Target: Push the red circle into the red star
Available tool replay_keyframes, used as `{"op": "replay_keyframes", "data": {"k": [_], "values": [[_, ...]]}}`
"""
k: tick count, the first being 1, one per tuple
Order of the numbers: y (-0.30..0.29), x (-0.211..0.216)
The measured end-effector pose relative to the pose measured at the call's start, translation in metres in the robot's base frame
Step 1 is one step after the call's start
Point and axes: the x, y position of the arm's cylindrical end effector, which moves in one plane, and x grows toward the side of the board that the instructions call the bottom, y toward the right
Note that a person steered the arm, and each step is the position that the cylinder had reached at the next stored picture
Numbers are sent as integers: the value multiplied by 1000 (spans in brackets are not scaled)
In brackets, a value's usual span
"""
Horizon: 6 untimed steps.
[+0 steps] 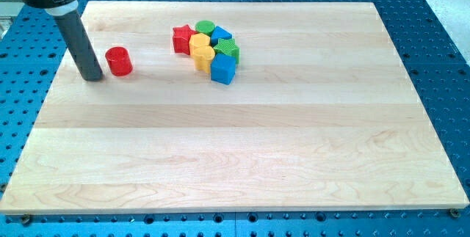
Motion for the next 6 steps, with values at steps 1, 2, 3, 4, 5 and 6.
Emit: {"op": "replay_keyframes", "data": {"k": [1,2,3,4,5,6], "values": [[55,-5],[79,-5],[37,-26],[81,-31],[96,-31],[108,-31]]}}
